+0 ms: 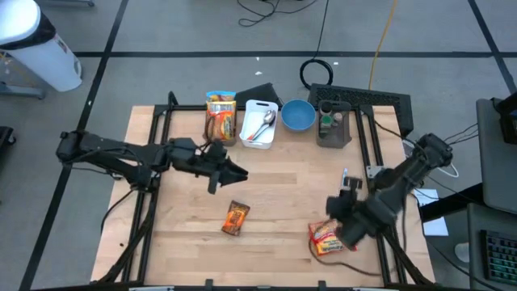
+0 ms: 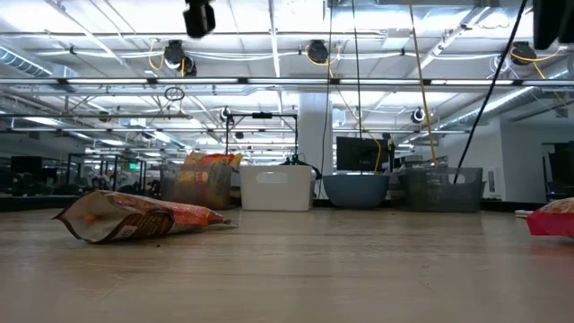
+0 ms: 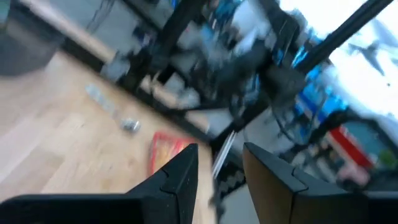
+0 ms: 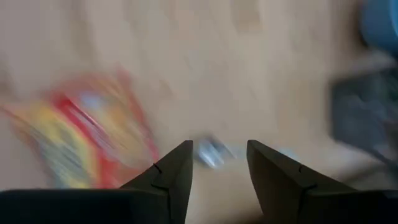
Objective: Pick & Place Food Item
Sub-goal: Put the white and blue spoon into the white bin
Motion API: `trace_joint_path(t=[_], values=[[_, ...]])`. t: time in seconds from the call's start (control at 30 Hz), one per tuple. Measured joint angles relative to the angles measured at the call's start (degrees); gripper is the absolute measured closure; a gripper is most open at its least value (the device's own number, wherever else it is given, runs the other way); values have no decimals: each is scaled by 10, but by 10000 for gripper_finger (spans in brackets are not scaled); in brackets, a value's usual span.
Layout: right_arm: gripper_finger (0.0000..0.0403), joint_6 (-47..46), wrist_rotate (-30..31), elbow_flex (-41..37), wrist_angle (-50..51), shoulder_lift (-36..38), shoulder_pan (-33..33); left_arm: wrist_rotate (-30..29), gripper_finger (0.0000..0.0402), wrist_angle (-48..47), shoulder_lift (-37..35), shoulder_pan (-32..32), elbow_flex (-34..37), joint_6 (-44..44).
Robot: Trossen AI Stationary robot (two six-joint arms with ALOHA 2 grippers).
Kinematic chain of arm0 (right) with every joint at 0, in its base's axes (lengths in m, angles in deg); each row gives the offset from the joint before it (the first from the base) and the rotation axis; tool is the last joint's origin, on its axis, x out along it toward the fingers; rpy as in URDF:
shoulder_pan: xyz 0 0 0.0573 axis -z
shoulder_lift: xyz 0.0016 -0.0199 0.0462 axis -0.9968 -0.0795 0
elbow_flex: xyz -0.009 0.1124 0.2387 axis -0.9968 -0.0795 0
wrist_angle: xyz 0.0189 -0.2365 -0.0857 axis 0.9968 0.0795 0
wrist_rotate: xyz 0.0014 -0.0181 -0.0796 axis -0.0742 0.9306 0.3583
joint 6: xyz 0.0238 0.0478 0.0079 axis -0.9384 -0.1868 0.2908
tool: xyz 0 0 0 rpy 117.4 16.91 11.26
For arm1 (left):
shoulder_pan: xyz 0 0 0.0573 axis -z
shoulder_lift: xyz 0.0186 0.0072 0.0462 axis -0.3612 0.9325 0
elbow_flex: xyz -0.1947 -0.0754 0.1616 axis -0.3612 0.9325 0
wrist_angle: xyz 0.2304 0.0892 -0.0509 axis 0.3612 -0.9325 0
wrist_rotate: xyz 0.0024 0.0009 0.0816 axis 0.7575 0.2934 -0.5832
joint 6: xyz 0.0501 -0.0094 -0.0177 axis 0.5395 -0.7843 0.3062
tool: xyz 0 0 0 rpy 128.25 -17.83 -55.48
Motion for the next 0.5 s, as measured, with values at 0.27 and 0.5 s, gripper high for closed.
trace_joint_path(t=[0.27,0.5], values=[[259,-128,55,-56,2,-8,-63,-120,268,71,16,71,-2,-29],[259,-183,20,-143,-61,-8,-75,-173,268,83,30,113,-1,-48]])
